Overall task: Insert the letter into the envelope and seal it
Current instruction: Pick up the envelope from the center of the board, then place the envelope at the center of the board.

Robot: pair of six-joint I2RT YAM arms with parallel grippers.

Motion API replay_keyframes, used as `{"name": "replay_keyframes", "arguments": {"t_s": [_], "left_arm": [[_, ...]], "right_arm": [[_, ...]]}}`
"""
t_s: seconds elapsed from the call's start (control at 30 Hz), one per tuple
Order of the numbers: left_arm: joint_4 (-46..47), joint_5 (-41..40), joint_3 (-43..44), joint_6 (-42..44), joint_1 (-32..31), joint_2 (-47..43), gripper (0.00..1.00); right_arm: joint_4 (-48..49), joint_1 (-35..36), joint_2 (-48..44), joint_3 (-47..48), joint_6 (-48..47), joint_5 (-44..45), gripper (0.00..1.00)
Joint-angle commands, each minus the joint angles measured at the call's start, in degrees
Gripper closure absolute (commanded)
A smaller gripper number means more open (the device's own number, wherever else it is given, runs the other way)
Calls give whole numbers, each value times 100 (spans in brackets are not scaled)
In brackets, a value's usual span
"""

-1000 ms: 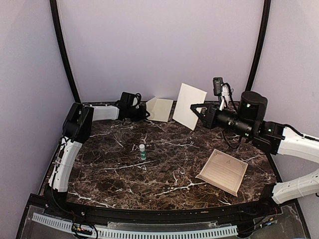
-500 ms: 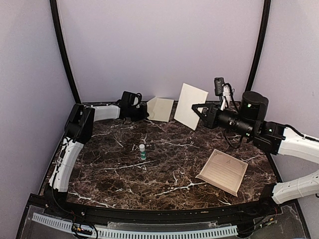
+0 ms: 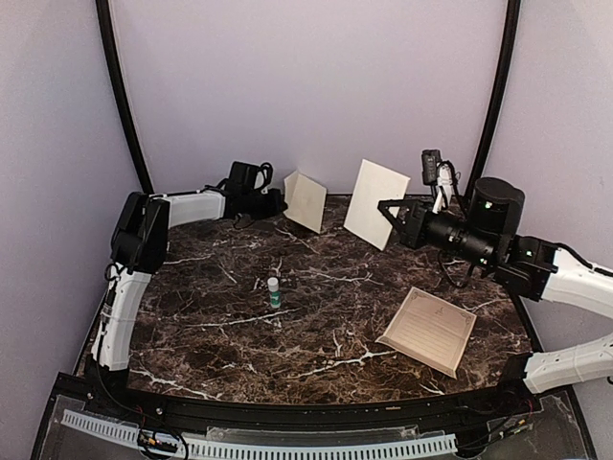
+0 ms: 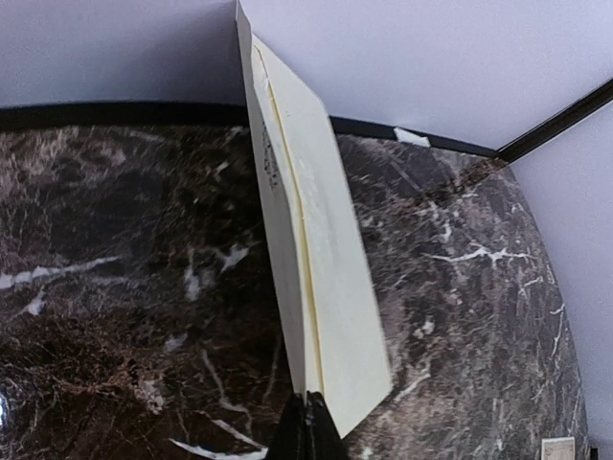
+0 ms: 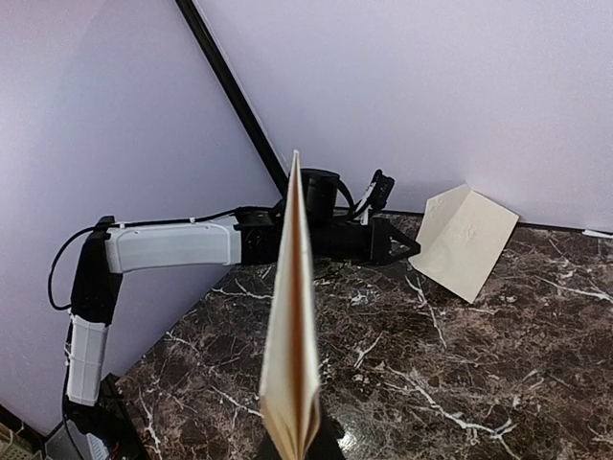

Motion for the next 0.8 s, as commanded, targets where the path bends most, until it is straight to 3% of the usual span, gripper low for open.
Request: {"name": "replay_keyframes", "arguments": {"t_s": [0.0, 0.37, 0.77], "left_arm": [[113, 200, -320, 450, -190, -1613, 100], [540, 1004, -3359, 649, -733, -4317, 100], [-406, 2031, -5755, 1253, -1504, -6685, 100]], "right_arm": [[-49, -73, -178, -28, -77, 300, 100], [-468, -91, -480, 1, -144, 644, 100], [-1443, -100, -987, 216, -372, 1362, 100]]}}
